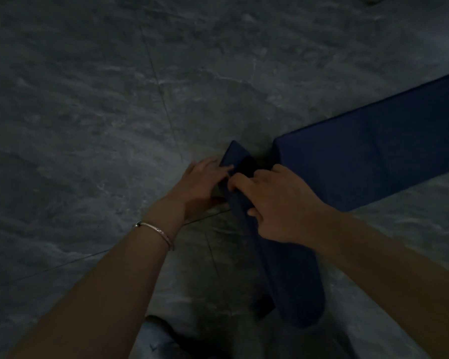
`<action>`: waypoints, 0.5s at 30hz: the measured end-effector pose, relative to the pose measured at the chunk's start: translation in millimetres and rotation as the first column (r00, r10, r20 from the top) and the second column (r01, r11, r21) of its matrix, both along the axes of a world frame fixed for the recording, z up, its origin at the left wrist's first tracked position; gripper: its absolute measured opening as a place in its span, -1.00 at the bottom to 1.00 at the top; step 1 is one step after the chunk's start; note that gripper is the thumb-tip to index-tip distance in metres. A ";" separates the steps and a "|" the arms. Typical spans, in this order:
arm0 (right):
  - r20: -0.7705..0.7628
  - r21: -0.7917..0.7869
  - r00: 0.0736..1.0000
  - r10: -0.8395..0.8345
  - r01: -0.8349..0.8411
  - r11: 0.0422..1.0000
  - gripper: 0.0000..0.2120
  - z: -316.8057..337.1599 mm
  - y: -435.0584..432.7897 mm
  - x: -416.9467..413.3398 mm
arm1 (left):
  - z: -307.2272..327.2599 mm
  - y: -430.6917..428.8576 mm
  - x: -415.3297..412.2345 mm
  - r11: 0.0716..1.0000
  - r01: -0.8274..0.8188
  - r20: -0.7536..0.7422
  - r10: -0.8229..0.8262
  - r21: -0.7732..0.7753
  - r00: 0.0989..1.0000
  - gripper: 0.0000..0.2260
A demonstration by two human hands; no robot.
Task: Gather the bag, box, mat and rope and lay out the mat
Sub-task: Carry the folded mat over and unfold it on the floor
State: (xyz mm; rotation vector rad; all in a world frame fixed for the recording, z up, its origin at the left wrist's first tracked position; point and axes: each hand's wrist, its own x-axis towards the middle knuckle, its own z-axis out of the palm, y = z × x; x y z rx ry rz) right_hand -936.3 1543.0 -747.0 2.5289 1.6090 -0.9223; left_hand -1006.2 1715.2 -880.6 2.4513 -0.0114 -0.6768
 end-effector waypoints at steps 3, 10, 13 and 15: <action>0.010 0.036 0.998 -0.066 0.065 0.997 -0.47 12.3 -5.1 8.7 | 36.4 4.0 6.0 1.000 -0.006 0.019 0.006 0.002 1.000 -0.72; 0.051 0.063 0.987 -0.154 0.151 0.987 -0.45 22.2 22.6 12.0 | 134.4 44.6 5.7 0.961 -0.049 0.147 0.009 0.271 0.989 -0.83; 0.019 0.072 0.990 -0.141 0.139 0.988 -0.47 16.9 42.7 3.3 | 162.2 62.9 -4.2 0.921 -0.005 0.080 -0.028 0.389 0.996 -0.80; 0.014 0.073 0.992 -0.123 0.122 0.990 -0.48 11.5 56.1 -3.5 | 173.4 74.2 -13.1 0.897 0.006 -0.001 -0.006 0.442 1.000 -0.78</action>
